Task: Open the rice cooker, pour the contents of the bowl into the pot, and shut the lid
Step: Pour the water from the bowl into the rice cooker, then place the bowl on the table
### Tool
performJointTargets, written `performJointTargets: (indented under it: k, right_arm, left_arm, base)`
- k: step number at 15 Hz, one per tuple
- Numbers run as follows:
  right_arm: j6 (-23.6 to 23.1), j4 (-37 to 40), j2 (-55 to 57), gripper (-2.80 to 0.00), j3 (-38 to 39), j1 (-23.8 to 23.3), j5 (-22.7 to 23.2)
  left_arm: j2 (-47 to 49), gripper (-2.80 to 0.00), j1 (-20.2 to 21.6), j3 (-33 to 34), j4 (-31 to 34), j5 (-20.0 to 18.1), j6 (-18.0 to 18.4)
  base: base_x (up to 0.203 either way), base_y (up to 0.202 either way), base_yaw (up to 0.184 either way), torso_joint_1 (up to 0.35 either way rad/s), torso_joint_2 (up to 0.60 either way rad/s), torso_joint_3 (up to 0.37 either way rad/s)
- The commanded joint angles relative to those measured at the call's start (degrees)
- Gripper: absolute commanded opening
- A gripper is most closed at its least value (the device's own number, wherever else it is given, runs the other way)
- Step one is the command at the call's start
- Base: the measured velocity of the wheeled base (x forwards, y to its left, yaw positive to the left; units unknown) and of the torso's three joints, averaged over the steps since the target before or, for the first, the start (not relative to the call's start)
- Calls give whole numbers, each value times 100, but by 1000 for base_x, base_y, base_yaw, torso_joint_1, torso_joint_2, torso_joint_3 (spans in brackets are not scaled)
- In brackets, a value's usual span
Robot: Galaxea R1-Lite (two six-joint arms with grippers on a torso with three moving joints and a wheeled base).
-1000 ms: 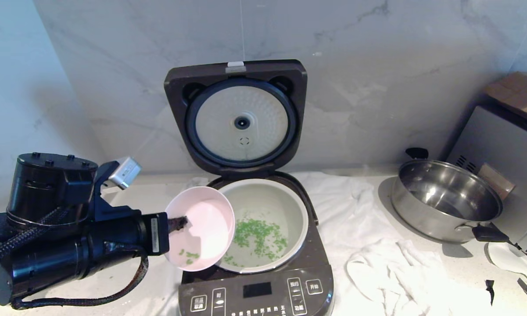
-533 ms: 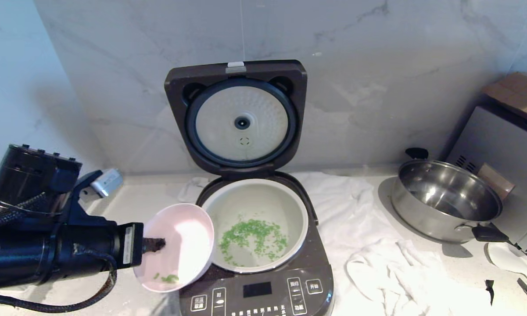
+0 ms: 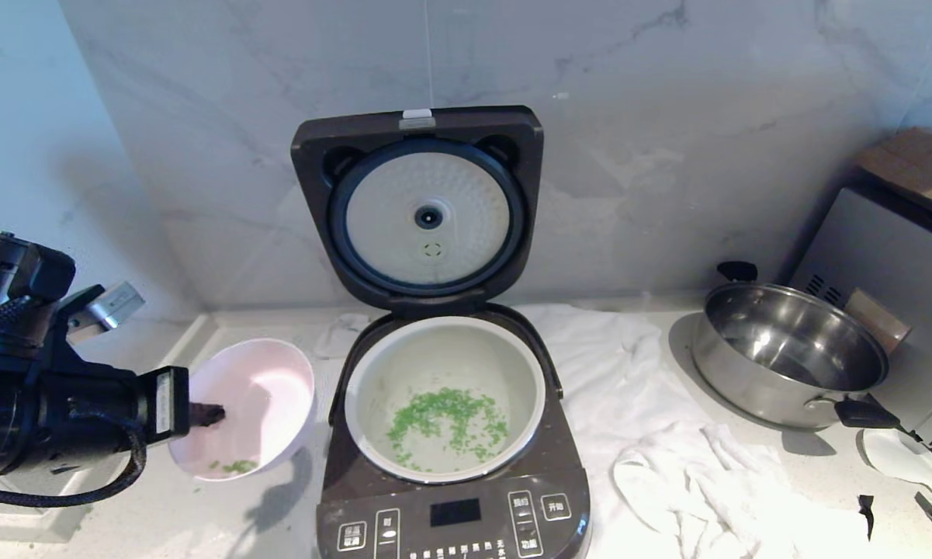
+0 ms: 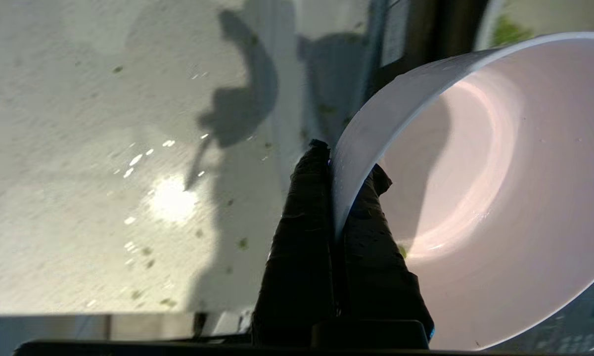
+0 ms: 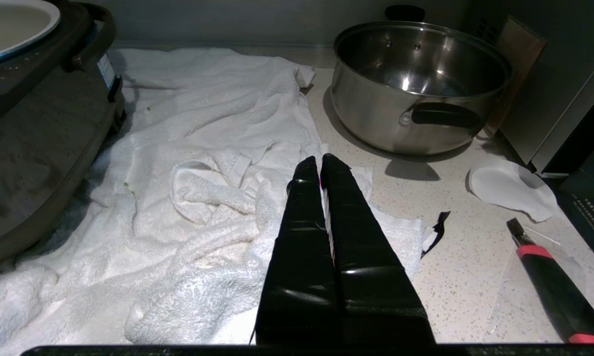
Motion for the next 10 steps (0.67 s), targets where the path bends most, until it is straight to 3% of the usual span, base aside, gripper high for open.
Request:
performJointTargets:
  k: [1, 4, 8, 10]
  right_arm:
    - [-3, 0, 7, -280, 0, -1, 2]
    - [-3, 0, 7, -280, 0, -1, 2]
    - [-3, 0, 7, -280, 0, -1, 2]
    - [-3, 0, 7, -280, 0, -1, 2]
  left_arm:
    - [-11, -280, 522, -36, 377, -128, 400]
    - [-287, -280, 1332, 314, 501, -287, 856]
    - [-277, -280, 2862, 750, 516, -264, 1184]
    - [-180, -280, 3079, 1454, 484, -263, 1344]
  base:
    - [0, 0, 0, 0, 0, 0]
    - [0, 0, 0, 0, 0, 0]
    - [0, 0, 0, 0, 0, 0]
    - [0, 0, 0, 0, 0, 0]
